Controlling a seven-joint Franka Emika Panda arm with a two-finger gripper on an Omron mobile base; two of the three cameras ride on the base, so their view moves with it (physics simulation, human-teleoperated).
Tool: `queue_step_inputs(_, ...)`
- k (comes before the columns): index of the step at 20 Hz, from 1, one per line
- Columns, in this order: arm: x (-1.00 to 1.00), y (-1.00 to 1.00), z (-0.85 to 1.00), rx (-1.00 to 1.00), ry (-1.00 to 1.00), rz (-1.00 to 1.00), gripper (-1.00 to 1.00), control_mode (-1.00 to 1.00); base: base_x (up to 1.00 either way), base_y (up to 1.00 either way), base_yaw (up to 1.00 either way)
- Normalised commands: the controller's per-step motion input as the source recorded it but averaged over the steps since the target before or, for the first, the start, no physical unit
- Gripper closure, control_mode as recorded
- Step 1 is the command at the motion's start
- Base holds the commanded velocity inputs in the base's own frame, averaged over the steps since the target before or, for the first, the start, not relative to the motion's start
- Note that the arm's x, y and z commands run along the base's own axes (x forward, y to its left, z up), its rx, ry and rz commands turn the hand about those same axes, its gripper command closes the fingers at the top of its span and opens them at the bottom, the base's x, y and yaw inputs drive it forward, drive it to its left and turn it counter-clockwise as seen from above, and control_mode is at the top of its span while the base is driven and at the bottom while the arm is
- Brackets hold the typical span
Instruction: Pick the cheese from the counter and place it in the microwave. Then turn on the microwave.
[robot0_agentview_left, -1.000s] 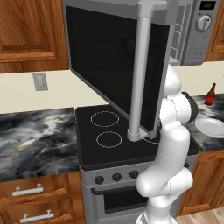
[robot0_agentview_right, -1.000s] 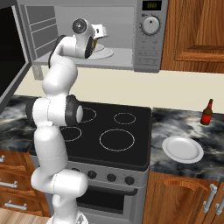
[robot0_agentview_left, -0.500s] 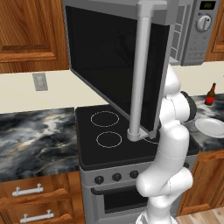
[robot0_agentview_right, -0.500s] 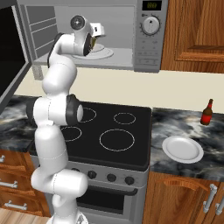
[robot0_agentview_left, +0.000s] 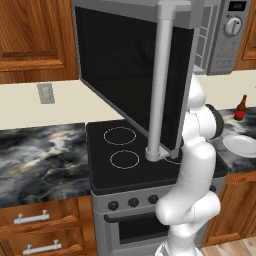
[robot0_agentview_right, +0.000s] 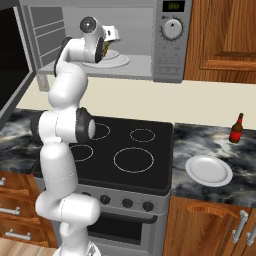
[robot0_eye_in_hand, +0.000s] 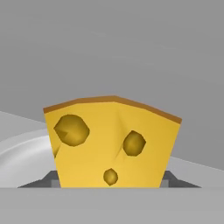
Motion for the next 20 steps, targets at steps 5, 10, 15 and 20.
queue_step_inputs(5, 0.07, 0.01, -0.08, 0.00, 0.00, 0.00, 1.00, -1.00, 0.00, 0.00, 0.00)
queue_step_inputs(10, 0.03, 0.01, -0.05, 0.00, 0.00, 0.00, 1.00, -1.00, 0.00, 0.00, 0.00)
queue_step_inputs(15, 0.04, 0.04, 0.00, 0.00, 0.00, 0.00, 1.00, -1.00, 0.00, 0.00, 0.00)
queue_step_inputs(20, 0.05, 0.08, -0.02, 0.00, 0.00, 0.00, 1.00, -1.00, 0.00, 0.00, 0.00)
